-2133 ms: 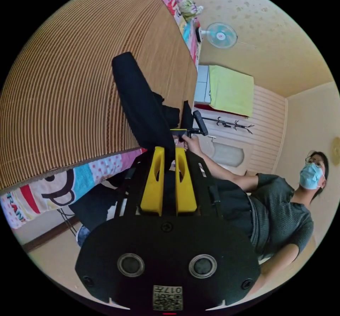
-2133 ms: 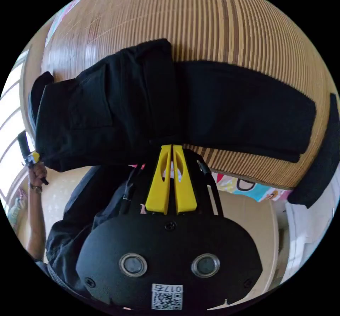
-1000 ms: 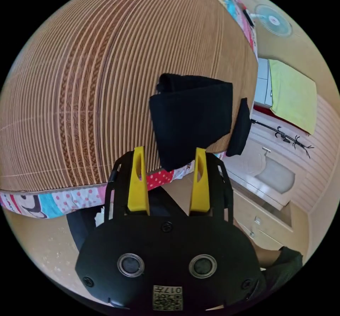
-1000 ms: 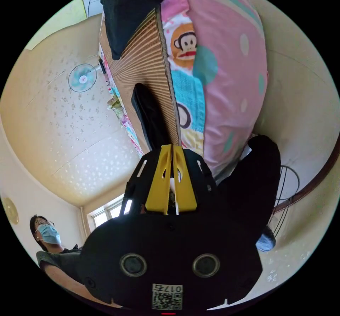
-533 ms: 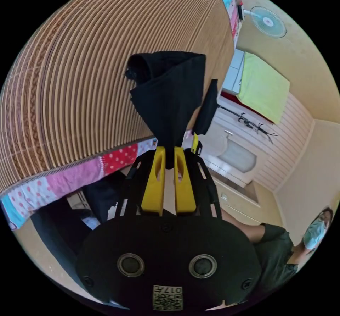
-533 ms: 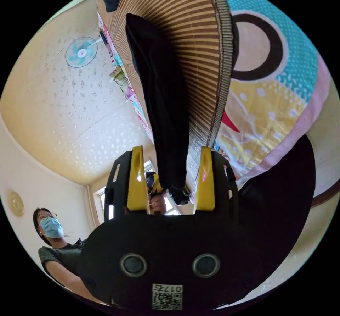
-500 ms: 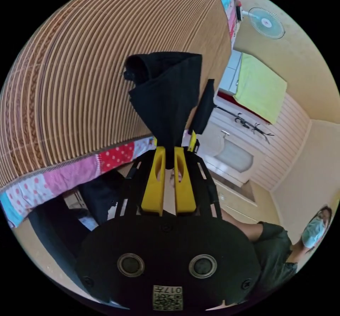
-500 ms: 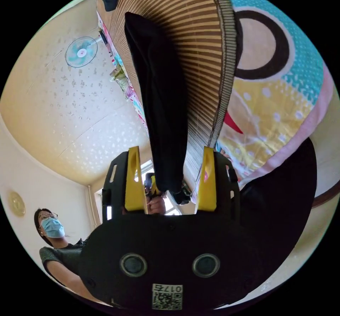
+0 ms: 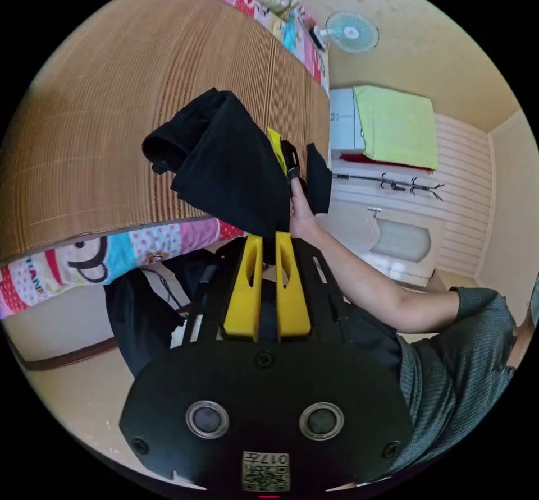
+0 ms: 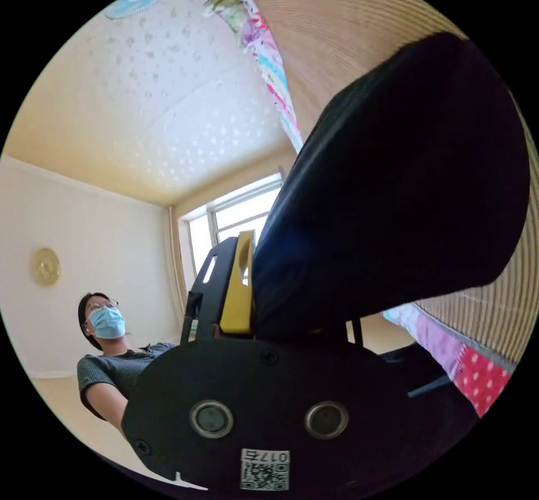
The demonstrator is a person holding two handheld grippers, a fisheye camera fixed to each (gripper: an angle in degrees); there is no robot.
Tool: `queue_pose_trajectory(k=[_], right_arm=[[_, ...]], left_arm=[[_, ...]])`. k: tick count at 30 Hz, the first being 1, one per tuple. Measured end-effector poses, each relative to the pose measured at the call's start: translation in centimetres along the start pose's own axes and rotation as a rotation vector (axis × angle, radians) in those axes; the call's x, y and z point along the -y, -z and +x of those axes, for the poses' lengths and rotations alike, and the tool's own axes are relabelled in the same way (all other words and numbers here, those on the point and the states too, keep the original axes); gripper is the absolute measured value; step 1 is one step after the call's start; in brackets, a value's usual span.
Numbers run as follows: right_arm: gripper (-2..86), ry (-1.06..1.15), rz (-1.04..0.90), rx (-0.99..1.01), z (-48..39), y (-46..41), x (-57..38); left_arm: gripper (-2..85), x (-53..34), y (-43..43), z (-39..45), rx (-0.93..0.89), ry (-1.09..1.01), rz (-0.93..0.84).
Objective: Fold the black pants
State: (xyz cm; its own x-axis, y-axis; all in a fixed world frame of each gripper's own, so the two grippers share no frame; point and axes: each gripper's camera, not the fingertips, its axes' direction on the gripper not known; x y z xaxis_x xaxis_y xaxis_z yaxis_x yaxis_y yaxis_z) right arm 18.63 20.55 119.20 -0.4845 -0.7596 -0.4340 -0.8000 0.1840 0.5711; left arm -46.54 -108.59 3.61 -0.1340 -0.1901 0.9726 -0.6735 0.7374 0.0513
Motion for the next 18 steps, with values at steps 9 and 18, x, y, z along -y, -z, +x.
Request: queue_pose_trajectory(k=[9, 18], right_arm=[[6.7, 0.305, -0.554, 0.078, -10.5, -37.9, 3.9], [14.0, 0.061, -0.762, -0.37, 0.1, -59.6, 3.6]], left_arm=[[4.4, -11.7, 28.2, -0.5, 0.174, -0.048, 0.518], [7.1, -17.9, 45.8, -16.7, 0.253, 0.376, 0.718]])
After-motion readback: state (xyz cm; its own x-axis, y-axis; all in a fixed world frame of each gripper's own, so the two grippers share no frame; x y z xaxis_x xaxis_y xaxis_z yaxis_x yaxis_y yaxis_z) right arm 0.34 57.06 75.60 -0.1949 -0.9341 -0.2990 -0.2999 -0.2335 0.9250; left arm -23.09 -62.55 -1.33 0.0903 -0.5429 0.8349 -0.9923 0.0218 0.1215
